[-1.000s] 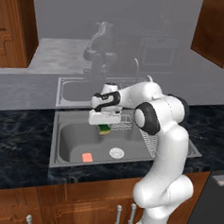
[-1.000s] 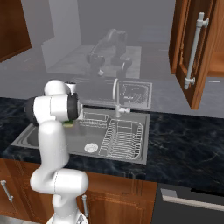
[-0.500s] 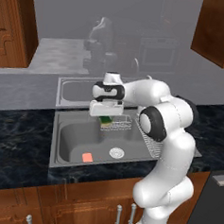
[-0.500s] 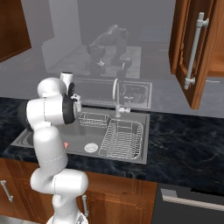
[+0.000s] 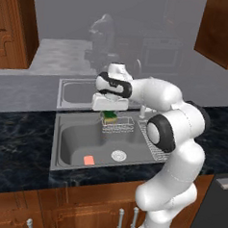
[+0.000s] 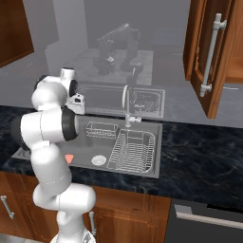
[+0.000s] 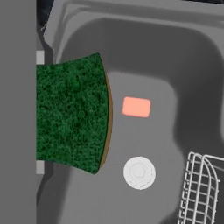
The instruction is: Pick up the sponge and bar soap from the sink, and place them back in the cabinet, and close the cabinet doors.
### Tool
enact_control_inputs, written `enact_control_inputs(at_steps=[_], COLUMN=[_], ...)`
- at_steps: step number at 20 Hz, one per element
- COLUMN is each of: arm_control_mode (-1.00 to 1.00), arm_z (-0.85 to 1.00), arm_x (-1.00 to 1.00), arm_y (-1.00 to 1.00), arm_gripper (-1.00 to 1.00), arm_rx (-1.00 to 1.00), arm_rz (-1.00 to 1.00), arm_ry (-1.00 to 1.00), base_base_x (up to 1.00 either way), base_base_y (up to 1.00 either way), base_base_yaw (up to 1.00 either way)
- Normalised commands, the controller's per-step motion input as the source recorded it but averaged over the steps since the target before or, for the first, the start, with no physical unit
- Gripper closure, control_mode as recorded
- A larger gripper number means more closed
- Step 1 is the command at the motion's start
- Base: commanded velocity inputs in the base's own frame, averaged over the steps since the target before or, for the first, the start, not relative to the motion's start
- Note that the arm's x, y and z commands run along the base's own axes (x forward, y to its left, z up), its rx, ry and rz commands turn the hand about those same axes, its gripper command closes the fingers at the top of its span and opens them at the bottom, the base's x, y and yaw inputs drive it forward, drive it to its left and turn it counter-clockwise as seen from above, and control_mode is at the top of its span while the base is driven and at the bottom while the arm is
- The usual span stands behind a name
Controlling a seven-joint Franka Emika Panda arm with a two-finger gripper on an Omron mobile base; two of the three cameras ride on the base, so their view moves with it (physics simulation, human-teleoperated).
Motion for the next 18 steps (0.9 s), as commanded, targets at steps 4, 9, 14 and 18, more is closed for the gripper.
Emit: enact_control_inputs(at_steps=[4, 9, 14, 18], arm_control_mode=[-1.00, -1.00, -1.00, -1.00], arm_z=[0.53, 0.56, 0.57, 0.57], arm_x=[-0.27, -0.23, -0.20, -0.19], arm_y=[-0.04, -0.05, -0.05, -0.05], arm_gripper=[1.00, 1.00, 1.00, 1.00], arm_rx=[0.00, 0.00, 0.00, 0.00], arm_rz=[0.00, 0.00, 0.00, 0.00], arm_ry=[0.00, 0.00, 0.00, 0.00], base_base_x=[0.00, 0.00, 0.00, 0.00], base_base_y=[0.00, 0.00, 0.00, 0.00], base_base_yaw=[0.00, 0.00, 0.00, 0.00])
